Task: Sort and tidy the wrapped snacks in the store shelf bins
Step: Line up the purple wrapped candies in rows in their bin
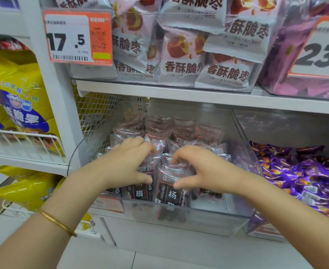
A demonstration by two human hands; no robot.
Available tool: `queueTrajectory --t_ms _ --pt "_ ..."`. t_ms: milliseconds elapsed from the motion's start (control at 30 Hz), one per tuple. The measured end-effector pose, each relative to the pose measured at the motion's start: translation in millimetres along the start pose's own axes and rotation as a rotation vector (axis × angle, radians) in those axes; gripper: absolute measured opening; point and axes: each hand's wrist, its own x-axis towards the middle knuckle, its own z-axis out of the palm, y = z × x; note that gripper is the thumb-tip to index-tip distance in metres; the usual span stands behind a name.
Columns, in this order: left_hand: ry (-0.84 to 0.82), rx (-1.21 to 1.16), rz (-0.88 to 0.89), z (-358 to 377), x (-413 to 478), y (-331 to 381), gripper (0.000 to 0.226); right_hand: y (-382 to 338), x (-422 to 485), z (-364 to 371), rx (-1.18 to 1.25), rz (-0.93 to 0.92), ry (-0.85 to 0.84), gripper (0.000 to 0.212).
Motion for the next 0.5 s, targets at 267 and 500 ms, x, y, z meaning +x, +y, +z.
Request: queueTrajectory --t_ms 267,500 --pt "-0.069 -0.069 0.273 1.9 -42.2 26.8 0.04 -24.3 -63.3 3.9 -0.182 0.08 -0.099 0.038" --pt "-0.009 0.064 0.325 17.9 -38.1 19.1 0.015 -6.4 -70.9 28.2 -0.212 -0.072 0.117 0.026"
